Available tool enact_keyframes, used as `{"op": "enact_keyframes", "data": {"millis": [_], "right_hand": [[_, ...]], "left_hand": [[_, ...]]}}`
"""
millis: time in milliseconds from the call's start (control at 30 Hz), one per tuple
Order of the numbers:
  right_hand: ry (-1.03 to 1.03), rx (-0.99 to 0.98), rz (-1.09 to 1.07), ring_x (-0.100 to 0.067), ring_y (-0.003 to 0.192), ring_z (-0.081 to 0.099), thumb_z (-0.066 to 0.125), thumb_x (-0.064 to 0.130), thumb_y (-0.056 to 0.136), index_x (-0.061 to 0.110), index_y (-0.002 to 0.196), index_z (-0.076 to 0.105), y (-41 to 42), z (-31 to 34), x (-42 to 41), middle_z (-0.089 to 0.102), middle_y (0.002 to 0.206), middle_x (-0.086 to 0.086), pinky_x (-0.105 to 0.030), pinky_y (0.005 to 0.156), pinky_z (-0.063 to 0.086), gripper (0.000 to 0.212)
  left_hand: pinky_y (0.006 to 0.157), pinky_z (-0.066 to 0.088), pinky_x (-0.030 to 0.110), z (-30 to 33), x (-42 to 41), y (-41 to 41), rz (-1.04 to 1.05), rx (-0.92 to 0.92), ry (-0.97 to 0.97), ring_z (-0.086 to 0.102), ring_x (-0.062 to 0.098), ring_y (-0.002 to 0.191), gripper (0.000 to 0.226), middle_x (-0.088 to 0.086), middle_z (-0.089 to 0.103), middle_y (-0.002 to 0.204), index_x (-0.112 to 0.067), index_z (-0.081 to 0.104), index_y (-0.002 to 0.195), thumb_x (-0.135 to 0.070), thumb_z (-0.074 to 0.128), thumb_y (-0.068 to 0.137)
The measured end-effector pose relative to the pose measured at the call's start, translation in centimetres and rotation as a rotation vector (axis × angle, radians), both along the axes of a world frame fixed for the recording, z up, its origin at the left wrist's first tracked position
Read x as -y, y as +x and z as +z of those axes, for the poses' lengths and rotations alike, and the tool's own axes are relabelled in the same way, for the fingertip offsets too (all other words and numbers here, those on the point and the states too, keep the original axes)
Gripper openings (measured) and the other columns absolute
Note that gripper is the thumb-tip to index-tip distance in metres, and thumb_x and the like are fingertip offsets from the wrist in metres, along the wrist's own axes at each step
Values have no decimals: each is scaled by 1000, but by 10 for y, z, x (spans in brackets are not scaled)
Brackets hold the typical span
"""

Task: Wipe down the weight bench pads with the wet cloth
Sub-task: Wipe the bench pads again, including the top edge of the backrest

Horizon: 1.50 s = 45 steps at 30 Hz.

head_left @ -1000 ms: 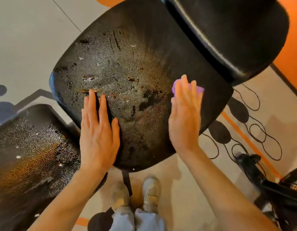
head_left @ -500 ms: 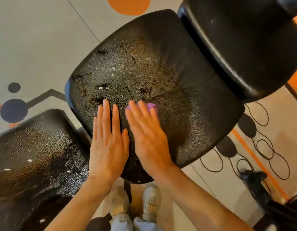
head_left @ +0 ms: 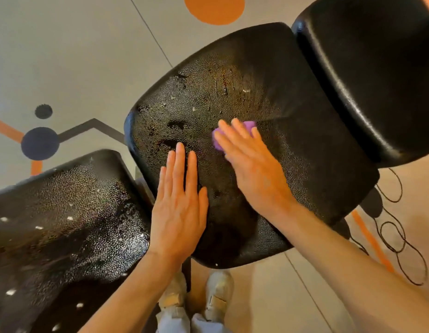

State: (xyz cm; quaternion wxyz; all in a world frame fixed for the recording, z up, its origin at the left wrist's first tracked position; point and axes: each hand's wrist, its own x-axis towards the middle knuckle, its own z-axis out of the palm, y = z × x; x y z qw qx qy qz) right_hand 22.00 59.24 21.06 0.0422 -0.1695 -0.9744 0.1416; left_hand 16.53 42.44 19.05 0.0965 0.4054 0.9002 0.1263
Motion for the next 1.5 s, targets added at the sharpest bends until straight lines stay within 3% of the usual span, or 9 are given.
{"op": "enact_keyframes", "data": {"millis": [133,333,500,667,767,900,1100,1267,1500], "right_hand": [[-29,-108,-600,-27,131,34,39,1,94,14,126,46,-15,11,-22,42,139,-5,-45,106,38,35],[16,-28,74,-24,141,27,43,1,95,11,140,41,-21,-3,19,36,149,-5,-42,117,22,47],[-3,-137,-608,-29,138,28,37,2,95,12,128,45,-41,3,-17,37,145,-7,-46,114,27,35],[17,-61,32,-20,145,17,47,-1,94,12,145,32,-45,-11,55,28,153,-5,-38,121,12,54],[66,-32,-118,-22,139,30,41,4,97,13,140,39,-42,-2,-10,37,148,-5,-23,116,6,44],[84,-174,-559,-25,125,40,39,-4,90,11,121,48,-65,5,-19,45,135,-7,-44,111,30,36],[-21,-65,105,-19,141,27,42,-2,94,14,140,40,-72,0,30,35,149,-2,-40,119,20,49],[0,-147,-600,-17,136,31,34,8,99,13,137,41,-65,8,-45,39,145,-6,-41,115,27,39],[-53,-58,119,-19,142,26,41,-4,94,12,141,38,-90,1,39,37,149,-4,-43,118,21,50]], "left_hand": [[124,12,43,7,5,-6,-32,30,7,7,28,154,64,15,7,165,-7,17,157,-37,30,102],[125,9,45,22,32,-35,-9,21,-14,7,26,154,65,10,10,166,-13,19,157,-40,35,100],[125,5,44,26,69,-62,12,-1,-66,6,25,154,65,11,13,165,-14,22,156,-42,33,99],[125,11,46,21,80,-63,17,-22,-104,11,25,153,64,11,21,163,-10,31,154,-44,31,100],[124,13,48,21,78,-63,11,-32,-115,11,26,153,64,11,21,163,-9,30,153,-43,32,99],[124,13,47,21,78,-63,9,-44,-154,10,25,154,65,10,23,163,-9,29,154,-43,32,99],[125,10,45,22,77,-65,3,-35,-174,10,24,154,66,8,25,162,-11,29,154,-46,32,98],[125,9,44,21,76,-65,10,-24,-128,11,25,154,65,6,25,162,-14,28,155,-42,37,97],[124,12,47,21,77,-66,-5,-18,-163,11,26,153,65,7,24,162,-14,28,155,-42,36,97]]}}
